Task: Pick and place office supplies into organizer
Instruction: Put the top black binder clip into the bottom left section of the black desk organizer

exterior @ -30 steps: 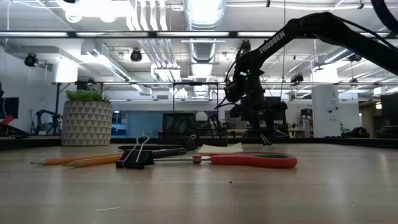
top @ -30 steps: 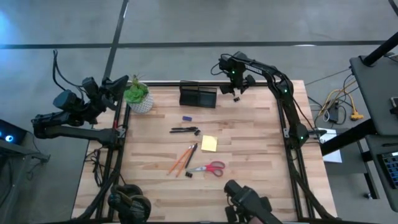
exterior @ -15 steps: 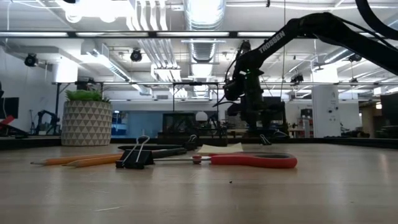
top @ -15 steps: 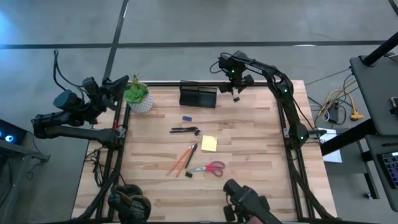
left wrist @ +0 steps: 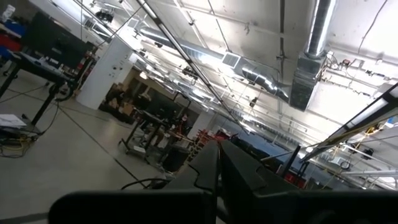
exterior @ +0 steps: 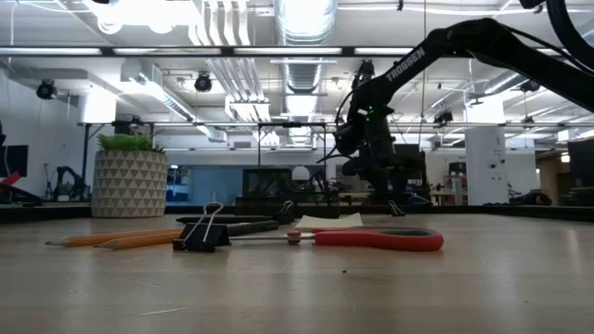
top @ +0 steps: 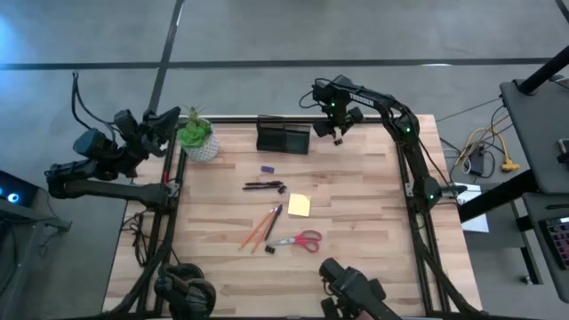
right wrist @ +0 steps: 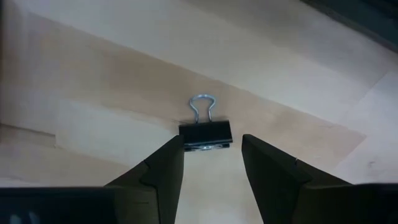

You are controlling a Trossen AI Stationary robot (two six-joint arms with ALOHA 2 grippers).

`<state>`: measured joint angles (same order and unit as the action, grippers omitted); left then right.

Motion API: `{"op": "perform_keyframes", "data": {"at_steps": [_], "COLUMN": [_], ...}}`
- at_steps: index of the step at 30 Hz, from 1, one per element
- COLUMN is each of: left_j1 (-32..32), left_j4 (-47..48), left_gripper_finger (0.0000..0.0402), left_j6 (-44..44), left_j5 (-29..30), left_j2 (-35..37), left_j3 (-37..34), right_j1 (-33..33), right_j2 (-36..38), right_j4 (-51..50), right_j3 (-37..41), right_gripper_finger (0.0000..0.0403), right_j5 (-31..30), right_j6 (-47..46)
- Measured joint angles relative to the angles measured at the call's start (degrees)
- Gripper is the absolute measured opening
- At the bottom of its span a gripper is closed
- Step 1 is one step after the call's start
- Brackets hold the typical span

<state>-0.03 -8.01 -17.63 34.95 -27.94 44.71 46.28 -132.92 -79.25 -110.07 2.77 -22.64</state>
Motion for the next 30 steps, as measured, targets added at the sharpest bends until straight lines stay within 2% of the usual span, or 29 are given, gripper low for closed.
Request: {"op": "perform_keyframes", "data": {"at_steps": [21, 30], "left_j1": [-0.01, -0.01], "left_j4": [-0.04, -0.02], "left_gripper_finger": [0.0000, 0.0000], "left_j6": [0.02, 0.02], "left_j5": [0.01, 0.01], "left_j2": [0.30, 0.28], "left_j3": [0.00, -0.02], "right_j1": [-0.02, -0.02], "right_j2": [-0.02, -0.02], "right_j4": [1.36, -1.46], "right_j3": [0.46, 0.46], "right_gripper_finger": [0.0077, 0.0074], "right_j5": [0.27, 0.24], "right_j6": [2.29, 3.17]}}
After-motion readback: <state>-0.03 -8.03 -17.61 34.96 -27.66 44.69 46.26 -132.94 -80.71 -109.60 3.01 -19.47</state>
